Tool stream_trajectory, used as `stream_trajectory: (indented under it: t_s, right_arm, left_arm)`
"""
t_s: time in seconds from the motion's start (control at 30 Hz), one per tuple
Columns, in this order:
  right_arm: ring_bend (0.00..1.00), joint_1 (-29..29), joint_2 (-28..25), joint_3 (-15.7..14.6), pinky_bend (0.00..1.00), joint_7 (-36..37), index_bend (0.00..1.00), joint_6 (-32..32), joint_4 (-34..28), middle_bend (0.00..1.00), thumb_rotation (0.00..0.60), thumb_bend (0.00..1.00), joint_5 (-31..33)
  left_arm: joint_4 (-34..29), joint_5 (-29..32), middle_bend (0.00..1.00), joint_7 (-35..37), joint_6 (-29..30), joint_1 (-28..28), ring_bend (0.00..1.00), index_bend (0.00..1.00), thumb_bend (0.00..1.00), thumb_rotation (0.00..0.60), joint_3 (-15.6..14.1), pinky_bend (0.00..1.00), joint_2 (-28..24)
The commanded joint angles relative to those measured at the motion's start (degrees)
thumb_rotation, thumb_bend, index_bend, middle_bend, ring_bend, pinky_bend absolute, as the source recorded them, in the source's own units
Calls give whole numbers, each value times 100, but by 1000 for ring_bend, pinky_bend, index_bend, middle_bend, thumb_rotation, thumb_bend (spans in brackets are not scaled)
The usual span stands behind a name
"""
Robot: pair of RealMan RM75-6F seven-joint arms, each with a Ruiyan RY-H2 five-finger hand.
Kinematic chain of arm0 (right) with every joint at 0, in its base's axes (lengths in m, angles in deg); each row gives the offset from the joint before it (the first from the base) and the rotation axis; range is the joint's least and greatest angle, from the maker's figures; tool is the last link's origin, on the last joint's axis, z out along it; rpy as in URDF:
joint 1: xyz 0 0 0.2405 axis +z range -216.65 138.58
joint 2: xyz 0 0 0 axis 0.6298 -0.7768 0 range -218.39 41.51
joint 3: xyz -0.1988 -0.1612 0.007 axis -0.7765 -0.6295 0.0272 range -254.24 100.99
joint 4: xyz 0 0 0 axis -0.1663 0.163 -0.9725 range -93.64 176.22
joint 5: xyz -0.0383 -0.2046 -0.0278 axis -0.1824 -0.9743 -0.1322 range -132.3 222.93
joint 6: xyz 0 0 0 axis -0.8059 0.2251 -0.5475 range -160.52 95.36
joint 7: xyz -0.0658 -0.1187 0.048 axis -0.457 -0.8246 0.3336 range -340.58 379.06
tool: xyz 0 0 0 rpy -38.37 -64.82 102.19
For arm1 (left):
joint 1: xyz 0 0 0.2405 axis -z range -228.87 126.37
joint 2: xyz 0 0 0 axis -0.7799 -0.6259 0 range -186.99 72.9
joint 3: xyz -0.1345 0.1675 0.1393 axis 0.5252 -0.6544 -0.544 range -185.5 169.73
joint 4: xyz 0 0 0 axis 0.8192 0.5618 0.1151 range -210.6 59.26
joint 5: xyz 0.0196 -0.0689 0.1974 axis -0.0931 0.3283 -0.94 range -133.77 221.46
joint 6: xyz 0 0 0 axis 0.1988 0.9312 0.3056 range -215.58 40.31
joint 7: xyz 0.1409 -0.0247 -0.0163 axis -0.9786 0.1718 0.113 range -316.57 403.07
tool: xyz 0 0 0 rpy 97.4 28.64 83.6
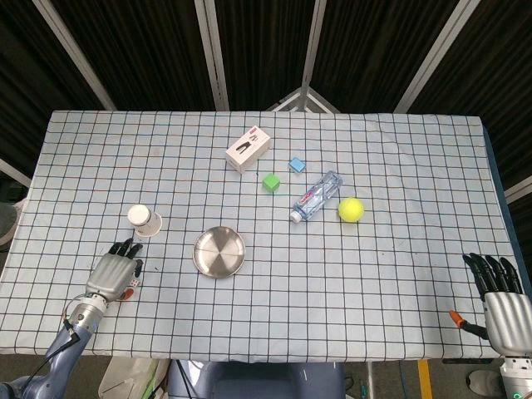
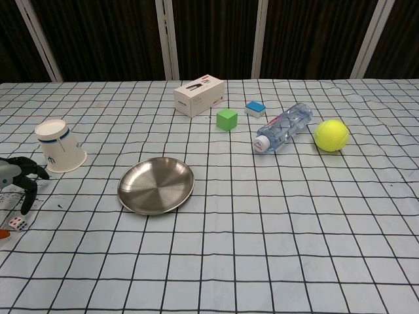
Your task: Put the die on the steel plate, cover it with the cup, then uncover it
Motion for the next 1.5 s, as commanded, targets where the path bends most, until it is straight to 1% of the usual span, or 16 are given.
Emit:
stream_trajectory:
  t_s: [0.03, 0.4, 0.6, 0.77, 1.23, 1.5]
  right_arm:
    - [95, 1, -1, 3, 32, 9, 120, 2, 1, 137, 600, 131, 1]
    - [95, -1, -2, 7, 31, 17, 120, 0, 8, 137, 600, 131, 15]
    - [95, 9, 11, 7, 30, 10, 120, -22, 23, 137, 600, 131, 22]
    - [96, 10, 15, 4, 31, 5, 120, -18, 25, 137, 600, 131, 10]
    - [96, 5, 18, 10, 30, -14, 120, -35, 24, 137, 600, 132, 53]
    - [95, -4, 0, 1, 30, -7, 120, -18, 6, 137, 600, 132, 34]
  left_arm:
    - [7, 14, 112, -21, -1, 8, 0, 488, 339, 600, -5, 112, 13]
    - [91, 46, 115, -28, -57, 46, 0, 480, 359, 600, -39, 112, 101]
    - [82, -57, 136, 102, -53, 34, 0, 511, 390, 600, -72, 112, 73]
    - [60, -116, 154, 205, -37, 11, 0, 540, 394, 600, -98, 112, 9]
    - [40, -72, 158, 203, -32, -18, 0, 544, 407, 600, -148, 111, -12]
    - [-232, -291, 162, 837, -53, -36, 0, 544, 468, 600, -45, 110, -189]
